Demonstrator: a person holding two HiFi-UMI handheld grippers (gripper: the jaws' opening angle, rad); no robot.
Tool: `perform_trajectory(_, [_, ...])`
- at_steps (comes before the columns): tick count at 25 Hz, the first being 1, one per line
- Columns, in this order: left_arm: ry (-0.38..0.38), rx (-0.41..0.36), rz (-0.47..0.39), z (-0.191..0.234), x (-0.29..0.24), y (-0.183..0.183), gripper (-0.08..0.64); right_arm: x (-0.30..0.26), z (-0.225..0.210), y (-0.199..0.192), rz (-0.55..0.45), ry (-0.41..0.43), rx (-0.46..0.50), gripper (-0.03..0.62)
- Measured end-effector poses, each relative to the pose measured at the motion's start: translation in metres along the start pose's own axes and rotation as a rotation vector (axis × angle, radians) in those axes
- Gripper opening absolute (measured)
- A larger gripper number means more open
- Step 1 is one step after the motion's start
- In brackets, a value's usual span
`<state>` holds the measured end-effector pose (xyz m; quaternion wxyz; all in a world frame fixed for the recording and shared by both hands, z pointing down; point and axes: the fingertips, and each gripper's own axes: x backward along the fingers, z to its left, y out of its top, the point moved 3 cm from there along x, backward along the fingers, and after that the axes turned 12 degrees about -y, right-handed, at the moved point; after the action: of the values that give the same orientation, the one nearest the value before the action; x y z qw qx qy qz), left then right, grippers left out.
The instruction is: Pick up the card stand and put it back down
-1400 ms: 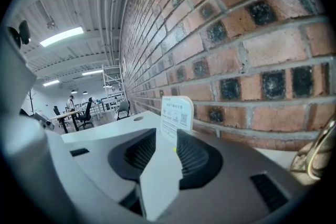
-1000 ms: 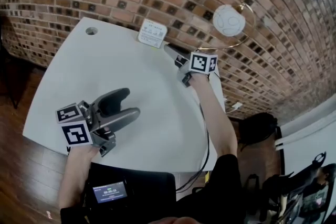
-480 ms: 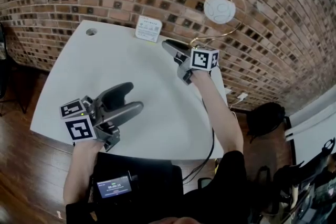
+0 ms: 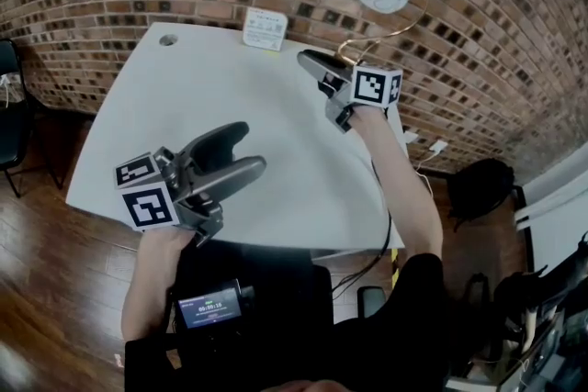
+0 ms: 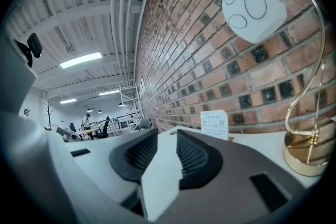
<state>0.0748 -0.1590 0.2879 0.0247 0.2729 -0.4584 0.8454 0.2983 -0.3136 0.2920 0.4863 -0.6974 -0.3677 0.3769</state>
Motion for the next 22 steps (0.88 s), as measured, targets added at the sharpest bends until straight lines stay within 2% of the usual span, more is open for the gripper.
perform_trajectory(4, [-0.013,-0.015,0.024,-0.016,-0.008,-0.002,0.373,0.02,0.018,0.004,-0.034,0.014,-0.026,0.124])
perform_trajectory(13, [-0.028,-0.056,0.036,-0.051,-0.015,-0.005,0.373,0.053,0.049,0.017,-0.08,0.033,0.006,0.124])
perform_trajectory(22, [-0.032,-0.058,0.055,-0.056,-0.028,-0.008,0.372,0.076,0.072,0.025,-0.116,0.074,0.006,0.123])
